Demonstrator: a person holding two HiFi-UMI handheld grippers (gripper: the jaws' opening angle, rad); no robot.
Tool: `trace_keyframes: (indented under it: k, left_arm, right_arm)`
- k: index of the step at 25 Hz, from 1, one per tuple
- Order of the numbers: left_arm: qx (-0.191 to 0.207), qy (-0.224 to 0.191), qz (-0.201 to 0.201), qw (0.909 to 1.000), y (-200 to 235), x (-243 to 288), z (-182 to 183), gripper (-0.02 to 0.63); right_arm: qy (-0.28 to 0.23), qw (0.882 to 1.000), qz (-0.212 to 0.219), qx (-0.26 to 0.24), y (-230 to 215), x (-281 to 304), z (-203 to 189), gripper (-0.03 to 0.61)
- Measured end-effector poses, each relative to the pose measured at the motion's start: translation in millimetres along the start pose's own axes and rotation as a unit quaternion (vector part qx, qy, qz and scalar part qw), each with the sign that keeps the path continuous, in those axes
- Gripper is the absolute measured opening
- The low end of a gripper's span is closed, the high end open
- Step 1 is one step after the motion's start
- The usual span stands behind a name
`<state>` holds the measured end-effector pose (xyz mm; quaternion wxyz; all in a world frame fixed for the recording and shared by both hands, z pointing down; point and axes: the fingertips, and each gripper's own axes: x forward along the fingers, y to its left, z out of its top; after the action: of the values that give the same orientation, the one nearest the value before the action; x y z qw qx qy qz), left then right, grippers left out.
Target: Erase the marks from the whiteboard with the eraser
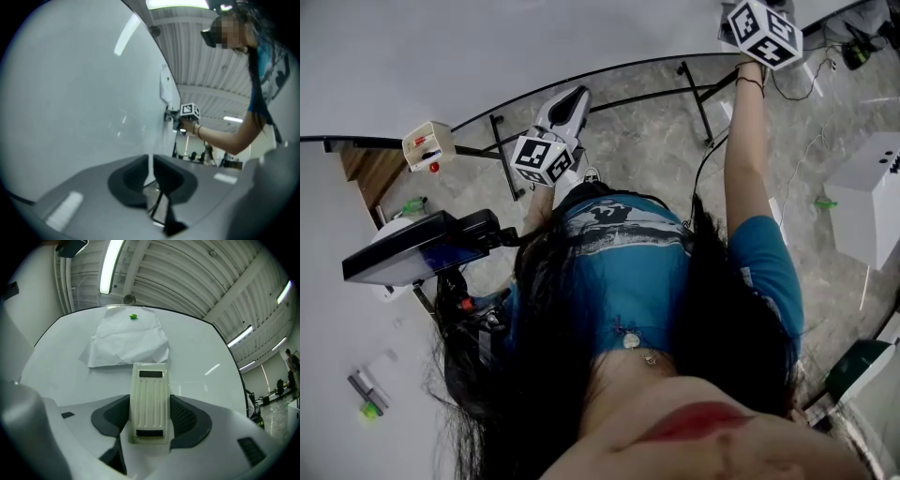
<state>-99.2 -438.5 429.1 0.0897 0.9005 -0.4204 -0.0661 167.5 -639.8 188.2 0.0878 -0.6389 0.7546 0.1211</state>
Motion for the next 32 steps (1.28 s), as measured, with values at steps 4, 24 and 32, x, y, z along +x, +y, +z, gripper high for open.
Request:
trace_keyframes:
  k: [4,24,32]
  left_arm:
    - [0.000,0.000,0.004,1.0000,4,-2,0,0.018]
    - [-0.009,-0.011,0.056,0.9983,31,-21,-2,0.018]
    - [-0.011,-0.014,0.071,0.9973,38,-25,2,0.018]
  right_arm:
    - [0.007,1.000,0.001,0.002,16,0,-4,0.258]
    - [0.059,0.981,0.163,-0.088,291,-58,-92,0.258]
    - [0.050,0.970,0.202,-0.126,315,-69,-96,0.258]
